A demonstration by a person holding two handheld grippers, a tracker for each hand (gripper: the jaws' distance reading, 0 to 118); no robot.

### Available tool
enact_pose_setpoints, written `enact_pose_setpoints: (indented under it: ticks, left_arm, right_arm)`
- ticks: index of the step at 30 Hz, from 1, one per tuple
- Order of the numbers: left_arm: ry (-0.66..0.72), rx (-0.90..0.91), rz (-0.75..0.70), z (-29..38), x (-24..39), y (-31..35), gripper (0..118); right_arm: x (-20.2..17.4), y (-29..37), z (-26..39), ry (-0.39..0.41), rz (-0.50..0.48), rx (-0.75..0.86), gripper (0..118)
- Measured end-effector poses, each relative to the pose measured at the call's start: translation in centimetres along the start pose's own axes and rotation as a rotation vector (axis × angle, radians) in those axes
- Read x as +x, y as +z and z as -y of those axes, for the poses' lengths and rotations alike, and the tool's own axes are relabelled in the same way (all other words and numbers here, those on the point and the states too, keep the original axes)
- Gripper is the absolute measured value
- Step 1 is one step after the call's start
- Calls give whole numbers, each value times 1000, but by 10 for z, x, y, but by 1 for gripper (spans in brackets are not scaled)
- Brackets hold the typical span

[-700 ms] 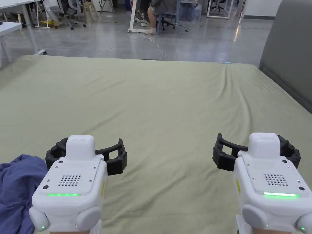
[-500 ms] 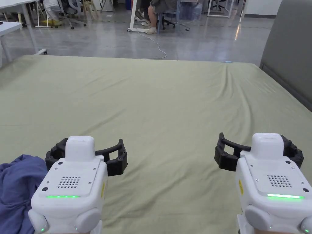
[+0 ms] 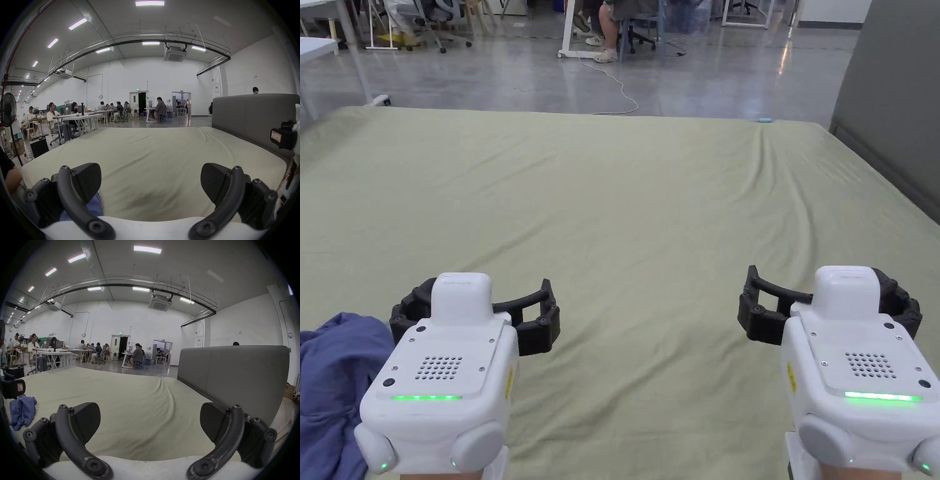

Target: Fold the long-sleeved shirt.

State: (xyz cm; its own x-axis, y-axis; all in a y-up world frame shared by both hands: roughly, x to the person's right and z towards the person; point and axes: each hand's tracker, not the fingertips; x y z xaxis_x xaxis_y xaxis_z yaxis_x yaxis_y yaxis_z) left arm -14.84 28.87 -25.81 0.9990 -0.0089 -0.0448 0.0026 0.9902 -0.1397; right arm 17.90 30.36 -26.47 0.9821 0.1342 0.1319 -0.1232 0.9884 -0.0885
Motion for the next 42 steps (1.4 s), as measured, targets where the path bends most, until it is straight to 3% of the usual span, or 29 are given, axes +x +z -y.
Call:
enact_pose_setpoints:
  ticks: [42]
  left_arm:
    - [-21, 35, -18, -3, 4, -8, 118]
  right_arm:
    - [4, -8, -4, -10, 8, 21, 118]
